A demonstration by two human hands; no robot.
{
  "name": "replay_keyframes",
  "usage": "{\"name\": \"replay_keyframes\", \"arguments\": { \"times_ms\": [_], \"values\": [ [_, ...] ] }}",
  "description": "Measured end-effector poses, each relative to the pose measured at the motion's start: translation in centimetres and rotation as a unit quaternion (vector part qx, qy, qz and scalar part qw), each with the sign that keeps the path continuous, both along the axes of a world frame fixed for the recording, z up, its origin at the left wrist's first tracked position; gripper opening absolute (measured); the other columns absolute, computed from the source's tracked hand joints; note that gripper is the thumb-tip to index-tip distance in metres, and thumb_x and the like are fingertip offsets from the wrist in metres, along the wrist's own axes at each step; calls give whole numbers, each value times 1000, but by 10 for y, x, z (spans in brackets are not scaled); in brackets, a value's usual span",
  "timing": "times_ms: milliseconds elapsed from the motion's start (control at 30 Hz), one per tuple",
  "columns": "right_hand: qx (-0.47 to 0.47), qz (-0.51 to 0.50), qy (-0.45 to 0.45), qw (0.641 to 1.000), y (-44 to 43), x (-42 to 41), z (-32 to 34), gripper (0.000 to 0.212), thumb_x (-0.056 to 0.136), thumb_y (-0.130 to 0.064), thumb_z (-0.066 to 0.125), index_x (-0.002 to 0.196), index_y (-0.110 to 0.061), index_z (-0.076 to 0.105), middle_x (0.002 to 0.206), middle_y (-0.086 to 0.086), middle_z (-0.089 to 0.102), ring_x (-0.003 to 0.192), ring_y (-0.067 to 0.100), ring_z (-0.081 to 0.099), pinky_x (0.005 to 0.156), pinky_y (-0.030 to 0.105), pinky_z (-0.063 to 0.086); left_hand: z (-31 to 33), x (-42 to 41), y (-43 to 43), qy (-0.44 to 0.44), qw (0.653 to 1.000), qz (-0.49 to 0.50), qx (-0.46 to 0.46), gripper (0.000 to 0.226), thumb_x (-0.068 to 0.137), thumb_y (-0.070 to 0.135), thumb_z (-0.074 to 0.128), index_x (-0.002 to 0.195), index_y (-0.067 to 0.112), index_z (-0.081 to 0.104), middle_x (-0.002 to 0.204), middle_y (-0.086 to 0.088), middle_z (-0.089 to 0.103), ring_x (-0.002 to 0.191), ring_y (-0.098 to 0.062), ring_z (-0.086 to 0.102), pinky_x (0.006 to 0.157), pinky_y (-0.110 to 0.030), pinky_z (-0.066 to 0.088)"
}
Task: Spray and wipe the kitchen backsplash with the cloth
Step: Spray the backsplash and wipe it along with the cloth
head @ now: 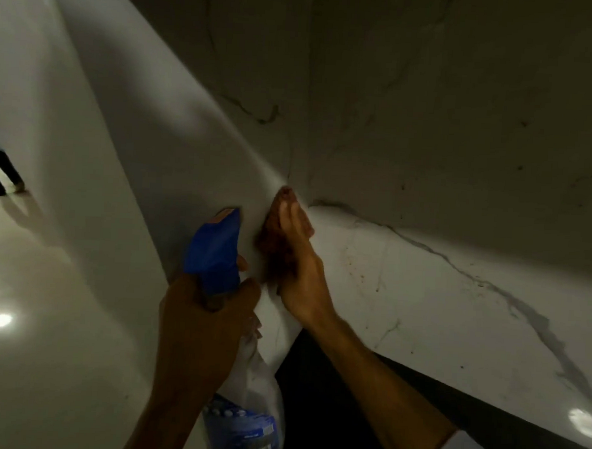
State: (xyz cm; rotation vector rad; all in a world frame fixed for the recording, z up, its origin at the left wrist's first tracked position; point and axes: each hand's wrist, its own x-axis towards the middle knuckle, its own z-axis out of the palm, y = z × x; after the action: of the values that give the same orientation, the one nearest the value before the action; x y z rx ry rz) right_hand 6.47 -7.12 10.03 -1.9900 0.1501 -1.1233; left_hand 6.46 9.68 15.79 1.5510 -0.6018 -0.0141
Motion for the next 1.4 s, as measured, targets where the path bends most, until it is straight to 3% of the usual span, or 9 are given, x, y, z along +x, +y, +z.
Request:
{"name": "replay_keyframes", "arguments": {
  "times_ms": [133, 300, 533, 700, 900, 1067, 1133, 1267, 1400],
  "values": [
    [-15, 32, 32, 999, 24, -17, -24, 64, 91, 6, 45, 146, -14, 19, 148, 21, 36, 134, 33, 40, 108, 52, 37, -5, -2, 1, 10, 1000, 9, 13, 18, 78, 9, 74, 67, 12, 60, 53, -5, 66, 44, -19, 62, 47, -29, 49],
    [-36, 7, 14, 999, -10, -3, 18, 68, 89, 9, 48, 148, -12, 20, 156, 11, 19, 145, 19, 17, 119, 41, 18, -1, -3, 2, 33, 999, 17, 17, 17, 80, 8, 72, 74, 17, 60, 50, -3, 65, 43, -17, 63, 52, -34, 52],
    [68, 16, 44, 997, 18, -13, -30, 74, 86, 21, 35, 148, -9, 10, 158, 6, 9, 143, 36, 22, 112, 60, 23, -5, -2, 11, 34, 999, 13, 35, 10, 81, 8, 71, 82, 14, 63, 54, -11, 65, 49, -23, 65, 59, -36, 53],
    [22, 44, 47, 998, 35, -20, -30, 70, 91, 4, 35, 146, -29, 11, 152, 14, 29, 131, 35, 44, 109, 45, 39, -5, 0, 15, 32, 998, 21, 46, 12, 81, 7, 71, 75, 9, 61, 49, -8, 65, 41, -11, 62, 45, -20, 49],
    [68, 9, 31, 997, 10, -11, -13, 72, 85, 16, 43, 147, -13, 19, 157, 5, 13, 146, 15, 11, 119, 46, 16, -6, 1, 20, 25, 998, 15, 51, 17, 82, 3, 70, 76, 17, 61, 49, -4, 65, 45, -14, 63, 53, -31, 53],
    [88, 20, 66, 994, 61, -25, -57, 66, 91, 10, 33, 146, -20, 12, 146, 26, 37, 123, 38, 50, 103, 56, 41, -16, -1, 27, 54, 995, 12, 79, 24, 80, 1, 71, 64, 12, 57, 41, 5, 61, 36, -5, 56, 40, -12, 43],
    [55, 24, 63, 996, 78, -32, -63, 64, 90, 3, 34, 147, -22, 18, 150, 18, 34, 132, 20, 44, 109, 43, 38, -19, -3, 30, 56, 995, 13, 85, 27, 79, -1, 72, 63, 15, 56, 42, 5, 60, 36, -5, 56, 44, -23, 46],
    [23, 48, 41, 998, 56, -24, -43, 66, 91, 7, 38, 148, -20, 18, 146, 26, 35, 125, 44, 46, 101, 52, 45, -25, -5, 32, 44, 993, 31, 104, 38, 77, -3, 72, 56, 15, 48, 34, 8, 52, 29, -1, 48, 37, -15, 39],
    [75, 10, 42, 996, 26, -16, -30, 72, 86, 12, 38, 148, -19, 16, 156, -1, 19, 136, 1, 32, 114, 27, 29, -30, -5, 39, 40, 992, 22, 114, 24, 77, -1, 72, 65, 12, 55, 48, 8, 63, 42, -5, 59, 53, -25, 42]
  ]
}}
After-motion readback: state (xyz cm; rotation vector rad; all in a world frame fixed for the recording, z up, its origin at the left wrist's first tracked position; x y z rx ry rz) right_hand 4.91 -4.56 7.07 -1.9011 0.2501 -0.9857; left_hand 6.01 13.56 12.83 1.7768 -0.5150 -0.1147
